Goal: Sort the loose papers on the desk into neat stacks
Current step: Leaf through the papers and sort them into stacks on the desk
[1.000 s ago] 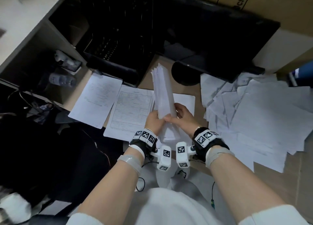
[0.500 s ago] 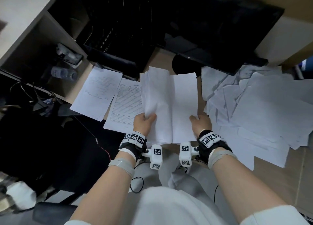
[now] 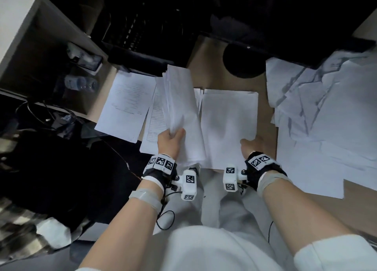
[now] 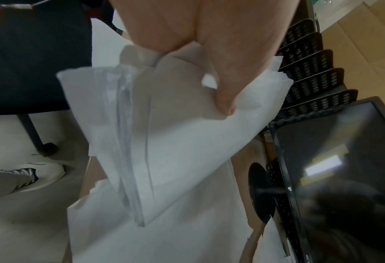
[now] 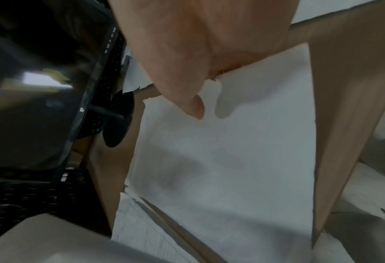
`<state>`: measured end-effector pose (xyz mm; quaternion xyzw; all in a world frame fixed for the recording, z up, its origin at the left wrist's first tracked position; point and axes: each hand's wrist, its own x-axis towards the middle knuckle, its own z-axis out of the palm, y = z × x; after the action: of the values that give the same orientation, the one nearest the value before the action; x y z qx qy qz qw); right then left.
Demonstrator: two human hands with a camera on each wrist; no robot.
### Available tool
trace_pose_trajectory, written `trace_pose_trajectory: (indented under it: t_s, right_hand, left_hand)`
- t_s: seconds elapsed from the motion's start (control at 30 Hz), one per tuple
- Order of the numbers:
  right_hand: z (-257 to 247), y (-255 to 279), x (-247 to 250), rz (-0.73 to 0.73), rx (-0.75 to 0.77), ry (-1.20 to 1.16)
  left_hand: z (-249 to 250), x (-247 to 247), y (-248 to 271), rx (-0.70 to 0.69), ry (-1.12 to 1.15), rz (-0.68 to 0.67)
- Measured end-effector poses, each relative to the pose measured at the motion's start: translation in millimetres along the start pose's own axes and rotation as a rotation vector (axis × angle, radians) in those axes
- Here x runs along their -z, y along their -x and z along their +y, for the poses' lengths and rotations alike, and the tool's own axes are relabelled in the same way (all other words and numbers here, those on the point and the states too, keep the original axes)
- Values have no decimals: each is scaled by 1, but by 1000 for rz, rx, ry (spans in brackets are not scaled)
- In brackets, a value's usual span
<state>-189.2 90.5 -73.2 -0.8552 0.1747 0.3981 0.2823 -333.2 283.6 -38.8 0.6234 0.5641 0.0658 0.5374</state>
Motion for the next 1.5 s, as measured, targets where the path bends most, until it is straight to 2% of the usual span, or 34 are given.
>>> trace_pose_trajectory:
  t_s: [0.07, 0.13, 0.17, 0.3, 0.33, 0.43, 0.53, 0.63, 0.83, 0.9, 1.0, 1.1, 1.17, 1.27, 1.4, 1.5]
  right_hand:
    - [-11, 7, 1, 117, -18, -105]
    - [-21, 14, 5, 209, 72, -70]
    - [-26, 15, 5, 183, 143, -96]
    - [-50, 38, 10, -291, 384, -333]
    - [-55, 45, 12, -358, 441, -346]
    - [-60, 56, 22, -395, 555, -339]
    - [-61, 59, 34, -422, 568, -338]
    - [-61, 57, 42, -434, 574, -352]
    - [-53, 52, 59, -468, 561, -400]
    - [-51, 52, 62, -481, 542, -432]
    - [-47, 48, 67, -505, 576, -400]
    - [-43, 42, 71, -513, 628, -342]
    - [-44, 44, 75, -523, 652, -310]
    - [-46, 44, 79, -481, 609, -238]
    - [-52, 41, 84, -449, 410, -245]
    - [-48, 37, 84, -477, 513, -240]
  left_hand:
    - [5, -2, -5, -1, 3, -46]
    - [15, -6, -6, -9, 25, -109]
    - [20, -9, -4, -15, 42, -148]
    - [42, -25, 5, -18, 162, -298]
    - [45, -29, 7, -16, 194, -328]
    - [58, -39, 15, -12, 258, -394]
    - [66, -46, 19, 30, 312, -413]
    - [76, -50, 30, 137, 409, -415]
    - [81, -58, 48, 153, 451, -398]
    - [77, -62, 53, 126, 454, -363]
    - [69, -69, 61, 1, 384, -401]
    - [71, -78, 67, -23, 333, -415]
    - [70, -85, 69, -47, 248, -362]
    - [70, -87, 72, -74, 179, -289]
    - [72, -87, 69, -90, 107, -255]
    - [76, -85, 66, -83, 144, -288]
